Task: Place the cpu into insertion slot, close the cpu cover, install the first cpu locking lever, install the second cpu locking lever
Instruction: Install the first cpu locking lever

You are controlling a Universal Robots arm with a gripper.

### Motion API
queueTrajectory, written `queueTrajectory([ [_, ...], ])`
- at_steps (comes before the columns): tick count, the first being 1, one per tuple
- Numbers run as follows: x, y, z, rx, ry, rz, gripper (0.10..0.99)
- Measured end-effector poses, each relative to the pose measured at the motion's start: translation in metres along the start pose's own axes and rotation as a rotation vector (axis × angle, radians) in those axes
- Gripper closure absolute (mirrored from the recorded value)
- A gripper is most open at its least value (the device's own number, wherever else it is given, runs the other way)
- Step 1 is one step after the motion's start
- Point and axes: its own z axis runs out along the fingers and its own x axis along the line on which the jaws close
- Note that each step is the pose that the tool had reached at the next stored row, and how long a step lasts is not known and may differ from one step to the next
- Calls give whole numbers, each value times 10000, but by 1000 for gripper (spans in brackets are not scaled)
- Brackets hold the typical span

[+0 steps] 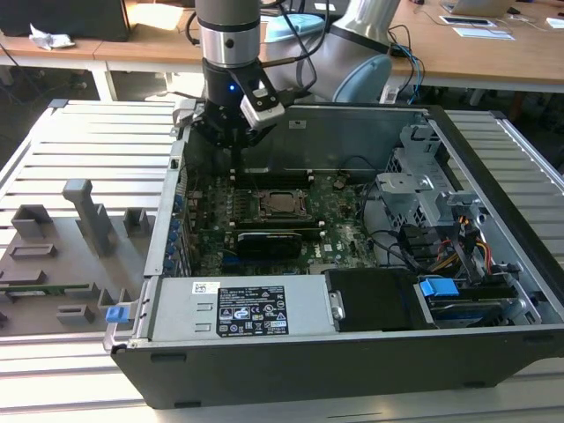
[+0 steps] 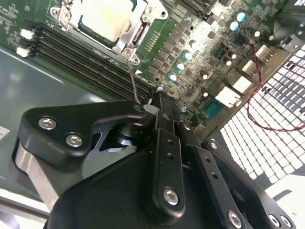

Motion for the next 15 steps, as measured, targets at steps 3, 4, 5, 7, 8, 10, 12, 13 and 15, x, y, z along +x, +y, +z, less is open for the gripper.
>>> queueTrajectory([
  [3, -27, -1, 5, 0, -1, -1, 980],
  [4, -27, 2, 8, 0, -1, 2, 980],
  [5, -26, 7, 8, 2, 1, 0, 980],
  [7, 17, 16, 8, 0, -1, 0, 980],
  [8, 25, 17, 9, -1, -1, 0, 980],
  [10, 28, 20, 19, 0, 0, 0, 980],
  [12, 11, 23, 47, 3, 2, -1, 980],
  [13, -5, 24, 54, 2, 1, 1, 980],
  [15, -54, 29, 58, 11, 1, 0, 980],
])
